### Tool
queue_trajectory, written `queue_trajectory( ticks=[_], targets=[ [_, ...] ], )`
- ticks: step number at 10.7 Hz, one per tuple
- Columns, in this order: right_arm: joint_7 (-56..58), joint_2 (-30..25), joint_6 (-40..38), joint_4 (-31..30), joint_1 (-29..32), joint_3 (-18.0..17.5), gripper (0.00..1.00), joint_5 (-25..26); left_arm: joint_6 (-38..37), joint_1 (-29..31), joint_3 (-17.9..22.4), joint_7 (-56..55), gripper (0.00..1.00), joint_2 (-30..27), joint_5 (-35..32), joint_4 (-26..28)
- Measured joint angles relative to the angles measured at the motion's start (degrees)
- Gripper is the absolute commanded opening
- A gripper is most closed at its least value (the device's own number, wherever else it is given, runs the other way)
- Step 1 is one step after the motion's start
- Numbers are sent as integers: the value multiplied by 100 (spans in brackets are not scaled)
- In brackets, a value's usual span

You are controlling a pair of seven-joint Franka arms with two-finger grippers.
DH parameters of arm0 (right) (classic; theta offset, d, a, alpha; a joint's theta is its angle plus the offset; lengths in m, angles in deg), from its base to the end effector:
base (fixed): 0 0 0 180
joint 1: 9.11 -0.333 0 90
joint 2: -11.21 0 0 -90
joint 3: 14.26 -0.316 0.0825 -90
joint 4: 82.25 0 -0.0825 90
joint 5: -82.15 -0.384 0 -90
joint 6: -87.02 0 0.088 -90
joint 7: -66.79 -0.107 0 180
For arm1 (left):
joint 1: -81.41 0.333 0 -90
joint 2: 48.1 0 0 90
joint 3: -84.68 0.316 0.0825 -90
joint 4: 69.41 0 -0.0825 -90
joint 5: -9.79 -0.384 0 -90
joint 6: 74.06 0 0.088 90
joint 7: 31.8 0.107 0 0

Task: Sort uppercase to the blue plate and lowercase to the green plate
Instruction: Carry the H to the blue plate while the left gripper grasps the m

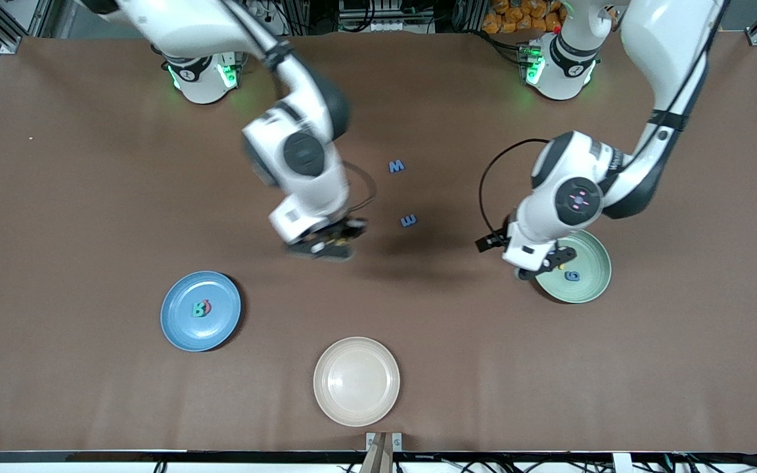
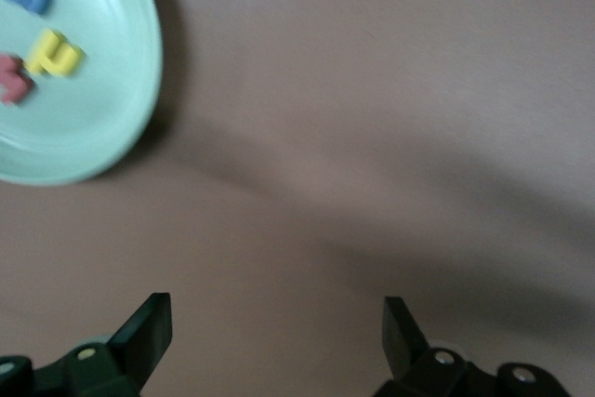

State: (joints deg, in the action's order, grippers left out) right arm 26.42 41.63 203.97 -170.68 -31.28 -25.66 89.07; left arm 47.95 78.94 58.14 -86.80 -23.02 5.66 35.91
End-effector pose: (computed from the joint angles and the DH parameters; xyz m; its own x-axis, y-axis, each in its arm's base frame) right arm 0.5907 0.3601 0.3464 0.9960 -0.0883 -0.0126 -0.0881 -0.9959 0.0188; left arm 0.5593 -0.2850 0.3053 0.8920 0.4209 -0.1647 0.4263 -0.9046 -0.0030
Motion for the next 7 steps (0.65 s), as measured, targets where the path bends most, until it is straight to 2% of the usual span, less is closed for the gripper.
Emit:
queue_trajectory(
  ticks=[2, 5, 7],
  targets=[
    [1239, -4, 135, -255, 406, 608, 0, -272, 250, -389, -12, -680, 100, 13, 0, 19],
    [3275, 59, 342, -407, 587, 1790, 0, -1424, 692, -872, -9, -1339, 100, 117, -2, 71],
    [3917, 235, 680, -451, 620, 2170, 0, -1718, 1040, -1179, -3, -1761, 100, 258, -177, 111]
  ],
)
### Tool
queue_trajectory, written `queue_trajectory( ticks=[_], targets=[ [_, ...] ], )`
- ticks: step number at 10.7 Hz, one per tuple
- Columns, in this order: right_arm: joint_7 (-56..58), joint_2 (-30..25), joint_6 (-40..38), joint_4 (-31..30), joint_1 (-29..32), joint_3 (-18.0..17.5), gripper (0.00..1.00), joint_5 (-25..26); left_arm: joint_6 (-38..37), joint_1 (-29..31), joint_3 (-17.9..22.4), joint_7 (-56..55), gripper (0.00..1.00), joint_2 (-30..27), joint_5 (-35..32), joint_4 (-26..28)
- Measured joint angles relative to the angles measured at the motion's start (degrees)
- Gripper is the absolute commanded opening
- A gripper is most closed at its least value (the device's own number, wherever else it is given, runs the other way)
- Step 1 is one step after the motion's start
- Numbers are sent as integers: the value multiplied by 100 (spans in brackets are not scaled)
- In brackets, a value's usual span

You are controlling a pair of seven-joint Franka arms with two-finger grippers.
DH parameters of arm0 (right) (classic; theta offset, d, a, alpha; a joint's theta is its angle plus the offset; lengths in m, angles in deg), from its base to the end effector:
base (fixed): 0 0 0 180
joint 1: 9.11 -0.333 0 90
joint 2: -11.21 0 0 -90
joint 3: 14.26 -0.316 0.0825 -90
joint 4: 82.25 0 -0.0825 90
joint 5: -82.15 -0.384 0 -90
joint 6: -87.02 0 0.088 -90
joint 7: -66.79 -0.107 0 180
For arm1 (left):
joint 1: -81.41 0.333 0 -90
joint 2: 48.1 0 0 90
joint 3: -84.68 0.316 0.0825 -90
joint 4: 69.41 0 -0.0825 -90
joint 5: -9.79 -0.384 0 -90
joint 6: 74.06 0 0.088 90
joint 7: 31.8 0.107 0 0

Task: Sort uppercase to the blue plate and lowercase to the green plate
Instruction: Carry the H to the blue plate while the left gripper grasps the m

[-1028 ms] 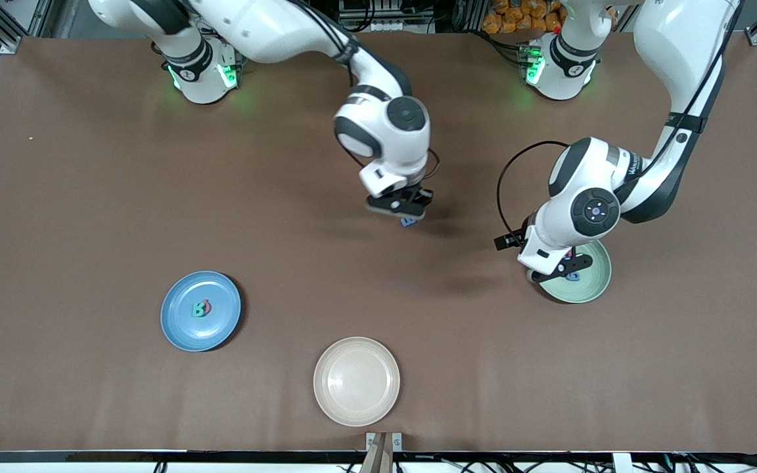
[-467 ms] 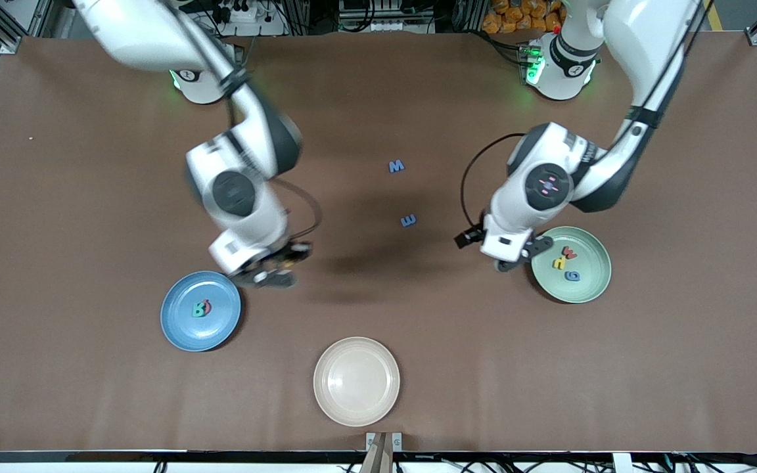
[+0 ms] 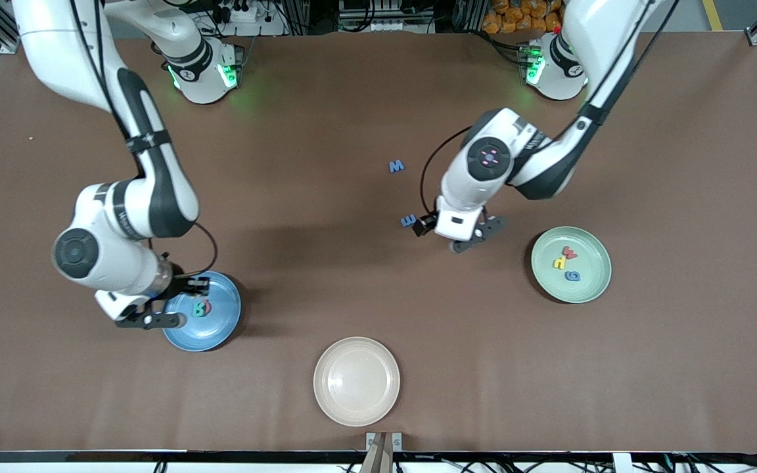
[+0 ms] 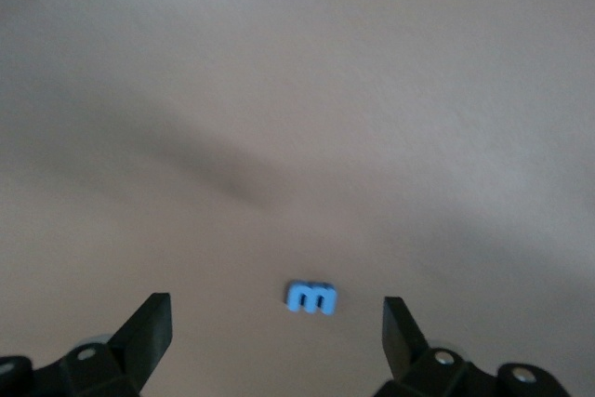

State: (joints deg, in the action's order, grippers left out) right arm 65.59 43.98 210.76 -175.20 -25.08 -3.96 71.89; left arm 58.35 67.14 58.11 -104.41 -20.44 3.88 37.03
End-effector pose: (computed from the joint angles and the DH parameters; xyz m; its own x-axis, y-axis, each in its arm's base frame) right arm 0.6793 0.0900 0.2919 0.9997 0.0042 -0.0257 0.0029 -0.9988 -0.0489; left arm 0.4988 -0.4020 0.2861 0.8567 0.5022 -0.1173 0.5112 -0.8570 0.0644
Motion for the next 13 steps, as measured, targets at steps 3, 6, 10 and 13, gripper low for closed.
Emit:
queue_trajectory(
  ticks=[3, 6, 10, 13],
  targets=[
    [174, 513, 751, -18, 2, 159, 0, -24, 375, -378, 9, -700, 100, 412, -972, 23],
    [266, 710, 998, -17, 1, 232, 0, -29, 582, -468, 19, -806, 100, 679, -1262, 18],
    [280, 825, 1199, -119, -57, 236, 0, -402, 758, -602, 32, -929, 99, 863, -1318, 10],
    [296, 851, 1291, -175, -67, 236, 26, -426, 919, -694, 55, -1240, 98, 1075, -1566, 9]
  ],
)
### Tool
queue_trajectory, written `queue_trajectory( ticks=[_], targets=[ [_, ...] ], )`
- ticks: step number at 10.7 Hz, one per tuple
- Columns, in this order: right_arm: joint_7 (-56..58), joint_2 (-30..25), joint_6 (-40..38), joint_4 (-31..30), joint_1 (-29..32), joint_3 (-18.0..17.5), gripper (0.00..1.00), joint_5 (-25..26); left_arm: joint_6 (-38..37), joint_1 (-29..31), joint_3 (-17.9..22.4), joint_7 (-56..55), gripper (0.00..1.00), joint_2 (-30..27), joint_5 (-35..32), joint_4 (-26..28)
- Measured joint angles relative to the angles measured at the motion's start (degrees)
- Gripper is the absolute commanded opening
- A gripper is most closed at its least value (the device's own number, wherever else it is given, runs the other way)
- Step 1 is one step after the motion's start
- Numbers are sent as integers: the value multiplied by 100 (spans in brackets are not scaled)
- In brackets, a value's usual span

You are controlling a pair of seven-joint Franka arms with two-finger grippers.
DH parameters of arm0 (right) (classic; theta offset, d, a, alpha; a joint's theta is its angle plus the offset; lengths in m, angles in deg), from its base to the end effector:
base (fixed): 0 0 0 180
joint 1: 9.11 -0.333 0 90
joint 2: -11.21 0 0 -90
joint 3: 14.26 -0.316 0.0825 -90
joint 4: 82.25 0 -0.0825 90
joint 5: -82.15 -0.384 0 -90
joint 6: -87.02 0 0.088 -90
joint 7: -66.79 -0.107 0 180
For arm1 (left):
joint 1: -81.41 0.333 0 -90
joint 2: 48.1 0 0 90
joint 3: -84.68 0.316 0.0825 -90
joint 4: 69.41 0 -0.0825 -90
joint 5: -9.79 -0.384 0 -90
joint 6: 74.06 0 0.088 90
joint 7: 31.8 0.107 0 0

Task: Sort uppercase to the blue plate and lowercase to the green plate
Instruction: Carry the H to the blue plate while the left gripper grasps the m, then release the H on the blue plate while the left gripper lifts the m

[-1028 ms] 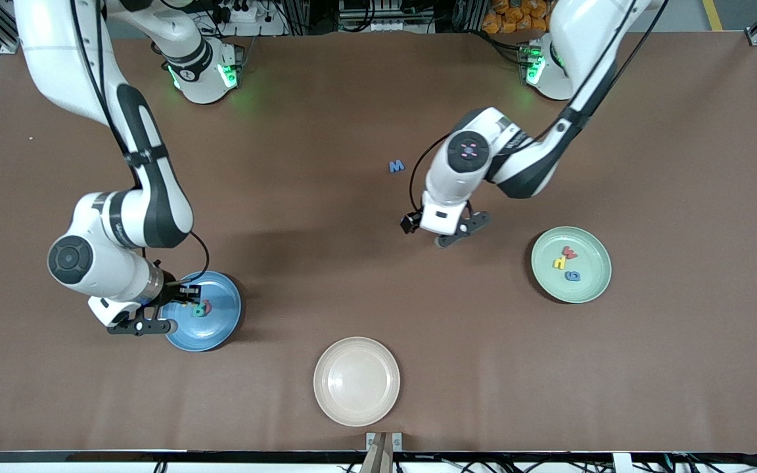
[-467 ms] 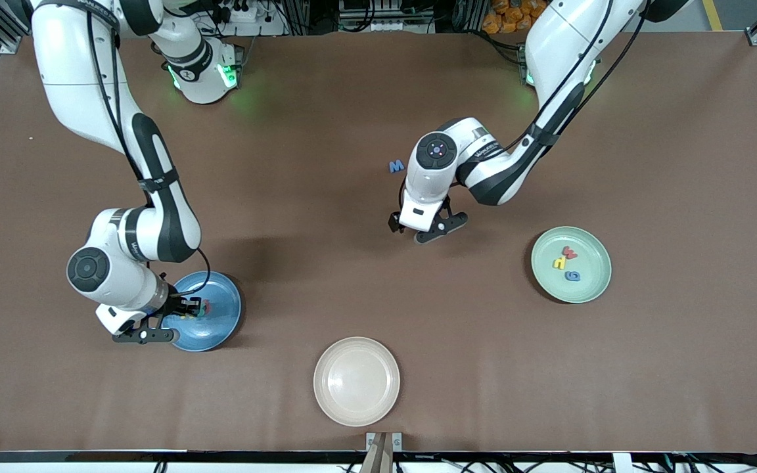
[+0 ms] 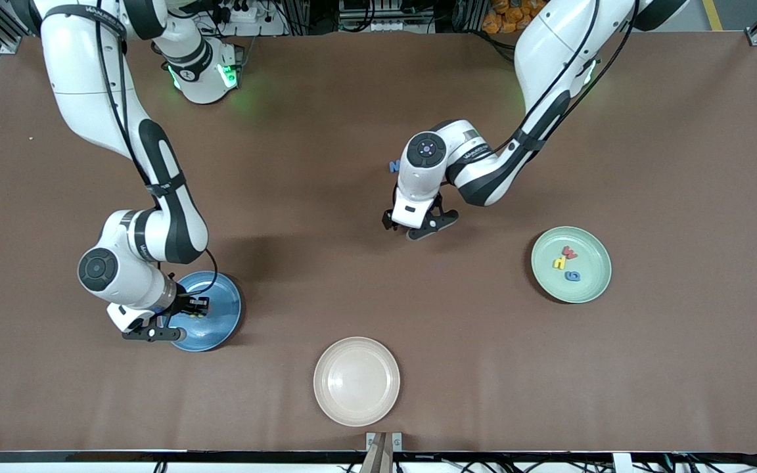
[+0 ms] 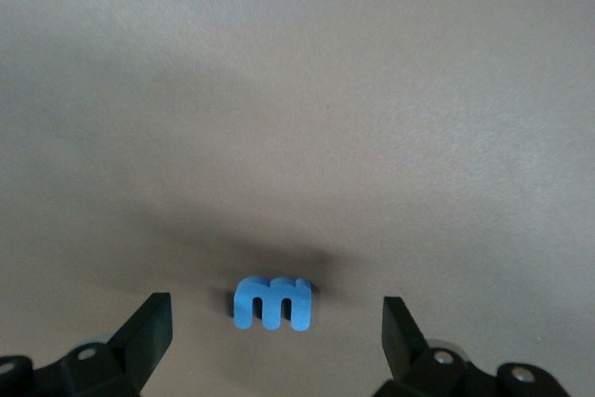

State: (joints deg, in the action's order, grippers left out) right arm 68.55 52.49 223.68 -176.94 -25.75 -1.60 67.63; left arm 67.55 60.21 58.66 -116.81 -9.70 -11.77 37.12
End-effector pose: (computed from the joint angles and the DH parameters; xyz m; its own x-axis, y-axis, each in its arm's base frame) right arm 0.6847 0.0678 0.2010 0.9990 -0.0264 0.0352 -0.0253 -0.9991 -0.0335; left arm 0.4460 -0.4597 0.1890 0.8981 0.4387 -0.0321 0.4397 -0.8971 0.0426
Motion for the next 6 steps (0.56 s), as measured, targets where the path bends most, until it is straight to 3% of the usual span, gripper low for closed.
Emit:
queue_trajectory(
  ticks=[2, 6],
  targets=[
    [9, -1, 16, -7, 0, 0, 100, 0, 31, -15, 1, -37, 95, 106, -17, -2],
    [9, -90, -8, 11, -98, 1, 100, -5, 35, -46, 3, -56, 83, 162, -18, -3]
  ],
)
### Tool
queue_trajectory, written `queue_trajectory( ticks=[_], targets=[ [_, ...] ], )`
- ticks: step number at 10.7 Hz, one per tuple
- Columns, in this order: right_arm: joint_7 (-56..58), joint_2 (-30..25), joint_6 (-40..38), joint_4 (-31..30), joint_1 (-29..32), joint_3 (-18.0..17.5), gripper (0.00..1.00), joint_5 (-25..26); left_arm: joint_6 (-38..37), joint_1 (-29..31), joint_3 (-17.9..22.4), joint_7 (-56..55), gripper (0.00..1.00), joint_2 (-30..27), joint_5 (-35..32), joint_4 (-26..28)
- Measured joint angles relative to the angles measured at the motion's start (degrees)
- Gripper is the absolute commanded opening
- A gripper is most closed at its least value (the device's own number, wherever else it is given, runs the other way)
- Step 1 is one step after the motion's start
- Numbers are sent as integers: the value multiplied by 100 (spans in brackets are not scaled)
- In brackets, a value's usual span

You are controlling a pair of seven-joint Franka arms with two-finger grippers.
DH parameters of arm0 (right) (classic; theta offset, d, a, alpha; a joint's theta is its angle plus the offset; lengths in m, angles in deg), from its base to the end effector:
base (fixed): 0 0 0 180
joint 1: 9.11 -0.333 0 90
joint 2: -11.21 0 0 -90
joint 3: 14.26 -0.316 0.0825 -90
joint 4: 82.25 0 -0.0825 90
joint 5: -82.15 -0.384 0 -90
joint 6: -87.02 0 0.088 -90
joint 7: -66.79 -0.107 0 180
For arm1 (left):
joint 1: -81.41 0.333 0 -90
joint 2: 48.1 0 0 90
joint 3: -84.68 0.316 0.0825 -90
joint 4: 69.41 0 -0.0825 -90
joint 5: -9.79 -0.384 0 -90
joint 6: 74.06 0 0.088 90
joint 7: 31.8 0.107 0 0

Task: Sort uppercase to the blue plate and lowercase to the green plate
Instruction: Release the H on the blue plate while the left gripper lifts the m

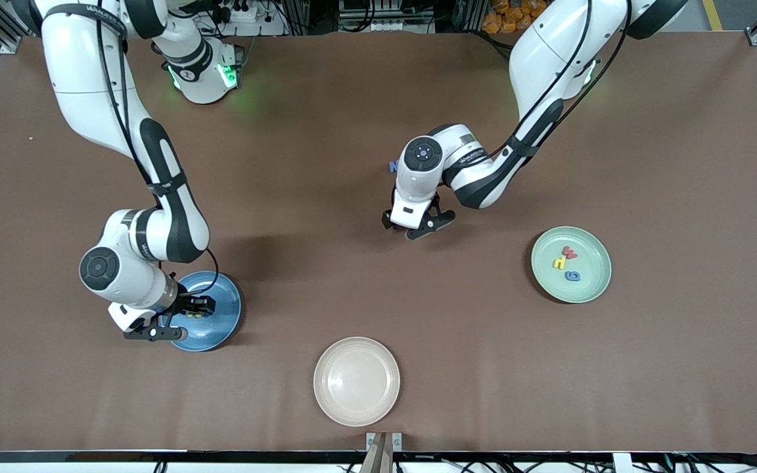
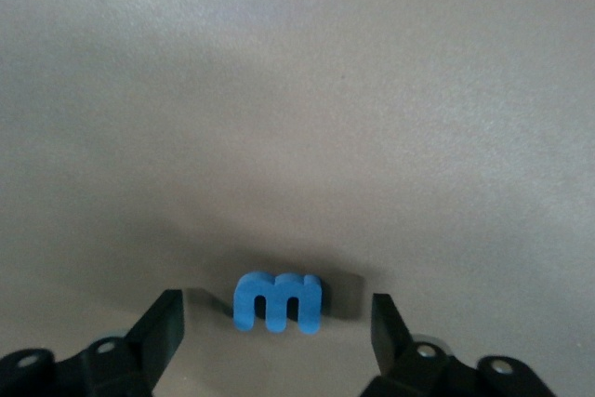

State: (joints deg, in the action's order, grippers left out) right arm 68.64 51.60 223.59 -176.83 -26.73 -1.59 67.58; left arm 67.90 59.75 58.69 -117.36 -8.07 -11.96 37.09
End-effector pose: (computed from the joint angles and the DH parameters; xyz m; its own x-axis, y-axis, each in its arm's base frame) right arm 0.6858 0.0802 0.2122 0.9987 -0.0084 0.0504 -0.0065 -0.9992 -0.0391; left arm 0.4390 -0.4621 0.1732 0.8973 0.4388 -0.0486 0.4403 -0.8974 0.0274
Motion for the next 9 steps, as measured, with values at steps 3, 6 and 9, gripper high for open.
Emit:
queue_trajectory(
  ticks=[3, 6, 9],
  targets=[
    [-136, -299, -315, 37, -211, 1, 100, -12, 2, -47, 1, -39, 79, 70, 0, -11],
    [-151, -703, -837, 45, -391, 3, 100, -13, -3, -73, 3, -92, 62, 69, -1, -36],
    [-198, -1023, -1181, 35, -513, 5, 100, -7, -9, -76, 0, -120, 54, 61, -1, -61]
  ],
)
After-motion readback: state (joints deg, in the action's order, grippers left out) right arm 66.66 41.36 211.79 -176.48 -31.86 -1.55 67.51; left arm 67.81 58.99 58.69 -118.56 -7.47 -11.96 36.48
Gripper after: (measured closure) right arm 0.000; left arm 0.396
